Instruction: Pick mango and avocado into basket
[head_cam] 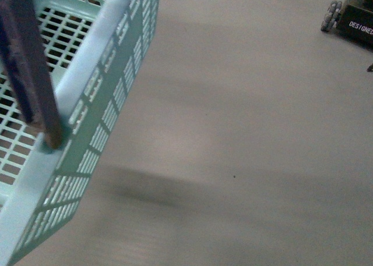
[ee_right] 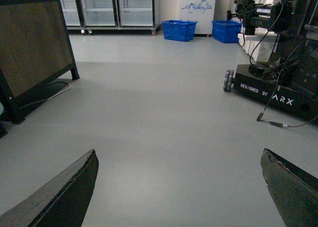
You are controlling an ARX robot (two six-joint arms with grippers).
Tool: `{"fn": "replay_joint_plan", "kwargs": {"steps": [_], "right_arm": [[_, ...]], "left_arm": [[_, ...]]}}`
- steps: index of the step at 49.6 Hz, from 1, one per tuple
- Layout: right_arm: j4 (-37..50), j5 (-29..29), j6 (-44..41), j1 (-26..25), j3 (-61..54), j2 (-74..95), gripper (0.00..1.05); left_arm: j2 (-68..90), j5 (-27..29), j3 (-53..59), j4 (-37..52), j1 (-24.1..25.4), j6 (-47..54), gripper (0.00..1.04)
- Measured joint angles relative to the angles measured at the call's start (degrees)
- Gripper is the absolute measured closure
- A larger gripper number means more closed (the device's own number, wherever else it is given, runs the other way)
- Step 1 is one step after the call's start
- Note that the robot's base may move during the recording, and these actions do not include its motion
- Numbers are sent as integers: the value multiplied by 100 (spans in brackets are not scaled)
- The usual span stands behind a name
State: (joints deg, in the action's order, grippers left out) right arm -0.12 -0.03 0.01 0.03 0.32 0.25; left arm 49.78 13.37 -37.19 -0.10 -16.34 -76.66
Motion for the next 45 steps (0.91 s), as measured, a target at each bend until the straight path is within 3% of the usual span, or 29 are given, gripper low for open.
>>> {"fn": "replay_joint_plan", "kwargs": {"steps": [13,45], "right_arm": [[0,0,0,0,0,0,8],[0,-2,-2,0,0,0,8]], "left_arm": [[-264,345,46,-332,11,581,99],[-254,227,111,-339,4,608,99]]}}
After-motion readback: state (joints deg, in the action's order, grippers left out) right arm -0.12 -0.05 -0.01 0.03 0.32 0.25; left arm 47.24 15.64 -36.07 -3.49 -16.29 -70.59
